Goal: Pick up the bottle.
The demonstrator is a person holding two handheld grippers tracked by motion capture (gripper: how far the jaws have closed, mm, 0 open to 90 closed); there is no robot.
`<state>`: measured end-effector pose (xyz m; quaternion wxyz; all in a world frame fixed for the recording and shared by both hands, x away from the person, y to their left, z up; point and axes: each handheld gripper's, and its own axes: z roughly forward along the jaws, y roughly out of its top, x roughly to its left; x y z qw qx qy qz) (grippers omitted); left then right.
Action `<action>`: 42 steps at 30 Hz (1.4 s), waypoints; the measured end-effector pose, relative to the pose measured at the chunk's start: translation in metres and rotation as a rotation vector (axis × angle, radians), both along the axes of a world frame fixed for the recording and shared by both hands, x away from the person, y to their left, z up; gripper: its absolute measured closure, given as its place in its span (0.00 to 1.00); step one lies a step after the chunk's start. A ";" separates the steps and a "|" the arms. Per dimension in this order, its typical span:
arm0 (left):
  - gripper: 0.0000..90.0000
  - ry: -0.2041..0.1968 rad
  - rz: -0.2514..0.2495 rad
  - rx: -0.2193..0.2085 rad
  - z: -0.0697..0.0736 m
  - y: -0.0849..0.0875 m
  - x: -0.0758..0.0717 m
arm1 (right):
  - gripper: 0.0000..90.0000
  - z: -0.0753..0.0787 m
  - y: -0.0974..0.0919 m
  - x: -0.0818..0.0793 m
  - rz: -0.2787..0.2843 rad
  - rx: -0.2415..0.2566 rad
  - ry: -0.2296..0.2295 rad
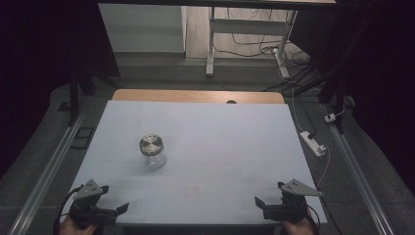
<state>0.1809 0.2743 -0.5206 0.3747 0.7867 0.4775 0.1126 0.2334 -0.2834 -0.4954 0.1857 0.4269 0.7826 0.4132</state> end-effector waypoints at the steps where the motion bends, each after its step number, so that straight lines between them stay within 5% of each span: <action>1: 0.02 0.001 -0.002 -0.002 0.000 0.000 0.000 | 0.00 0.000 0.000 0.000 0.001 -0.001 0.002; 17: 0.01 0.024 -0.045 -0.011 -0.001 0.000 0.002 | 0.00 -0.001 0.004 0.002 0.041 -0.026 0.020; 32: 0.00 0.025 -0.028 0.009 0.000 -0.003 0.003 | 0.00 -0.002 0.005 0.003 0.050 -0.035 0.030; 42: 0.00 -0.002 -0.030 -0.010 0.002 -0.004 0.005 | 0.00 -0.002 0.006 0.004 0.058 -0.039 0.031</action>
